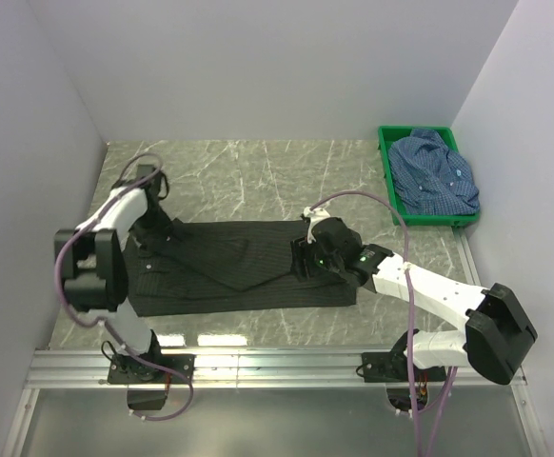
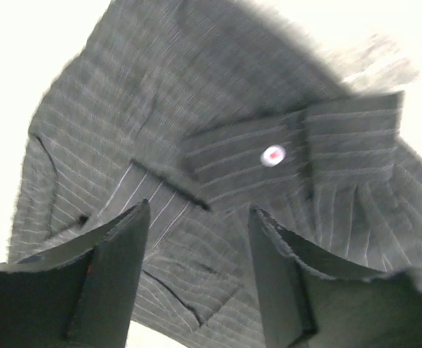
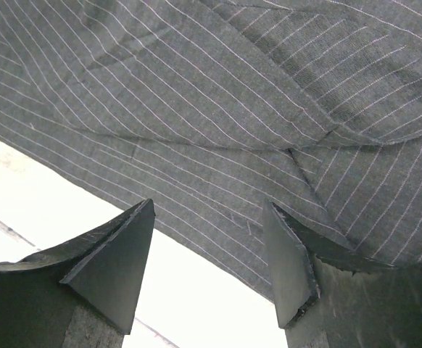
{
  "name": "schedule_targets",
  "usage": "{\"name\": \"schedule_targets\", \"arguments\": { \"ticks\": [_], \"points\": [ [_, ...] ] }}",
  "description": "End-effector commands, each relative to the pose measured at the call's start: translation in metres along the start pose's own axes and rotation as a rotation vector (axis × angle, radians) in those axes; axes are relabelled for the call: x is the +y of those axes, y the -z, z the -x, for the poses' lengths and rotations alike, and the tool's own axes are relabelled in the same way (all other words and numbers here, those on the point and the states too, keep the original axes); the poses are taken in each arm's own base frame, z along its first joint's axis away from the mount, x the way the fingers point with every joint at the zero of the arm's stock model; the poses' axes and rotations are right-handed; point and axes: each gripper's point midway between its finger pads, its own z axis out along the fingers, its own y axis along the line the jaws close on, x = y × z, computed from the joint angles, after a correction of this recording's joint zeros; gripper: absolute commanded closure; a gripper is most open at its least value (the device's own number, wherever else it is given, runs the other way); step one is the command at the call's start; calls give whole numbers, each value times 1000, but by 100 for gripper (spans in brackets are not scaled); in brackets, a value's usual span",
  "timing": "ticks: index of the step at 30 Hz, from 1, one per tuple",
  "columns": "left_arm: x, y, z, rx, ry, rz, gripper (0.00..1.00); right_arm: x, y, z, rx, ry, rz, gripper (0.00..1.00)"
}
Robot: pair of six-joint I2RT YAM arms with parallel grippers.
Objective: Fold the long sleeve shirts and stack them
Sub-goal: Fold the shirt
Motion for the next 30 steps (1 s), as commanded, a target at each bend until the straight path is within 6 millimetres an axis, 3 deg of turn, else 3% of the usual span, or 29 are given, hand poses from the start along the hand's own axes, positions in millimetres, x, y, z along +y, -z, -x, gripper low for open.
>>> {"name": "schedule_targets", "arguments": {
  "ticks": [1, 4, 8, 13, 20, 26, 30],
  "points": [
    [-11, 15, 20, -67, 180, -248, 39, 15, 0, 28, -83, -29, 41, 32],
    [-16, 15, 26, -82, 228, -372, 46, 20, -4, 22, -65, -25, 63, 32],
    [-11, -3, 30, -70, 253, -350, 52, 19, -2, 21, -79, -22, 62, 32],
    [-1, -27, 28, -31, 277, -314, 53, 16, -2, 18, -87, -21, 60, 32],
    [3, -51, 8, 58, 255, -259, 51, 14, -5, 15, -79, -17, 55, 32],
    [3, -55, -8, 102, 249, -262, 45, 14, -3, 16, -85, -22, 51, 32],
    [2, -51, -11, 107, 252, -284, 48, 6, -2, 18, -102, -31, 7, 29]
  ]
}}
